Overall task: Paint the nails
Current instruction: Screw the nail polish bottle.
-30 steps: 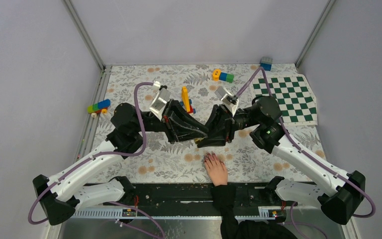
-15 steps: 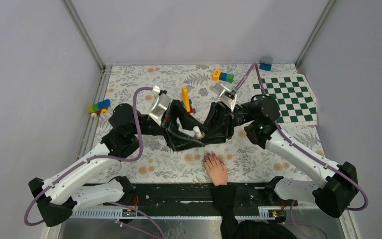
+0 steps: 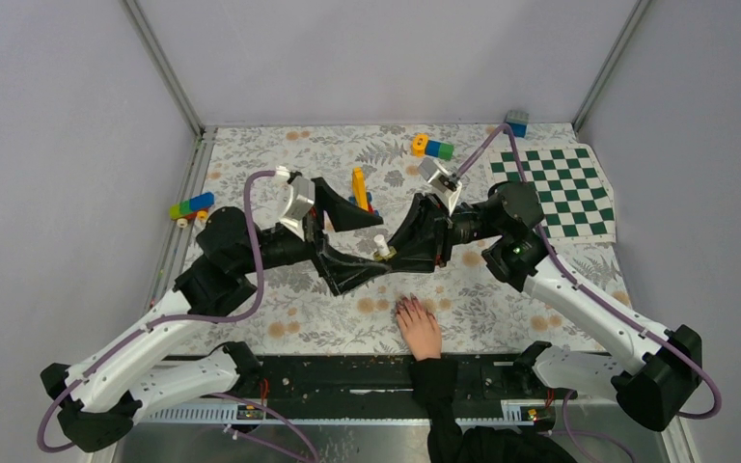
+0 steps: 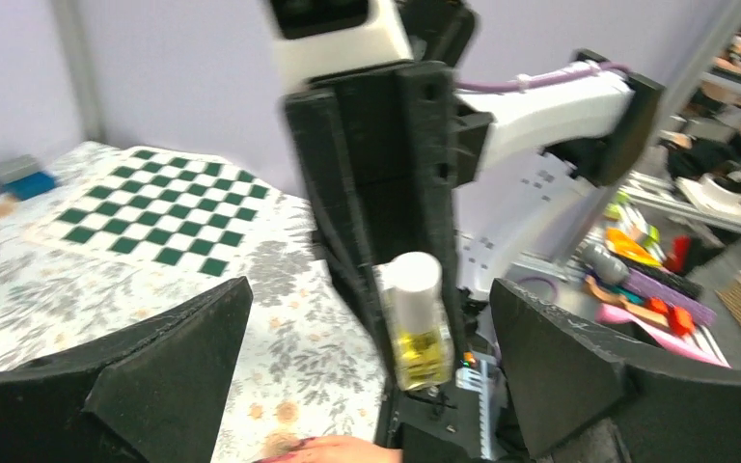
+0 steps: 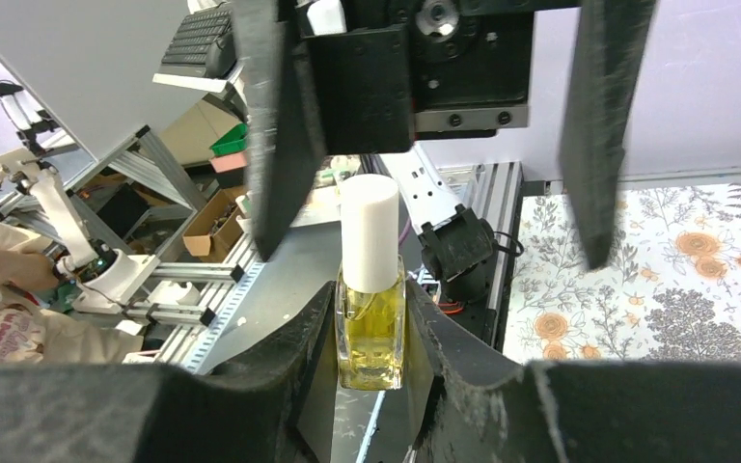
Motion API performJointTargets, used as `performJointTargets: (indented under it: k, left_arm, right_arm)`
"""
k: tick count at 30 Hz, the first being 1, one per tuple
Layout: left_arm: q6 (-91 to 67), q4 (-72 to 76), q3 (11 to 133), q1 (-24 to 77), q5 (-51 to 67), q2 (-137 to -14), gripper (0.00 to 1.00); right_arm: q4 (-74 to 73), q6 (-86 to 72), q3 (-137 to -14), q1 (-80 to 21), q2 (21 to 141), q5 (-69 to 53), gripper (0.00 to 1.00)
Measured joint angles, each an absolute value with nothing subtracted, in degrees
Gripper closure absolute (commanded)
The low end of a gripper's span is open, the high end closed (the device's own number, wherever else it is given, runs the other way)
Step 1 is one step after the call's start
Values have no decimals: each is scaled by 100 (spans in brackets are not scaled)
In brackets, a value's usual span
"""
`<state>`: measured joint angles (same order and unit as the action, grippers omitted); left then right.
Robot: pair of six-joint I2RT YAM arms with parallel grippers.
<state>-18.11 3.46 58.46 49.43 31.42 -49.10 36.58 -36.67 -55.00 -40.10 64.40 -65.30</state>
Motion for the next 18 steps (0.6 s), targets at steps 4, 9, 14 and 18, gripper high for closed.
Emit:
performJointTargets:
  k: [4,9,14,18]
  left_arm:
    - [-1844,228,5697,4694,2578,-4652,1]
    - [-2078,379,5529,4394,2432,-4462,1]
    - [-2388,574,5470,4375,2471,-4626,1]
    - [-2724,569,5472,4316,2351,-5013,2]
  right_arm:
    - [3345,-3347,-5500,-4007,6274,-6390,100]
    - [2473,-2676,-5507,-4007,6147,-5900,100]
    - [1264,-1883,-5548,-4001,6121,-4890,100]
    - [602,-1437,-5548,-4001,6121,-4040,100]
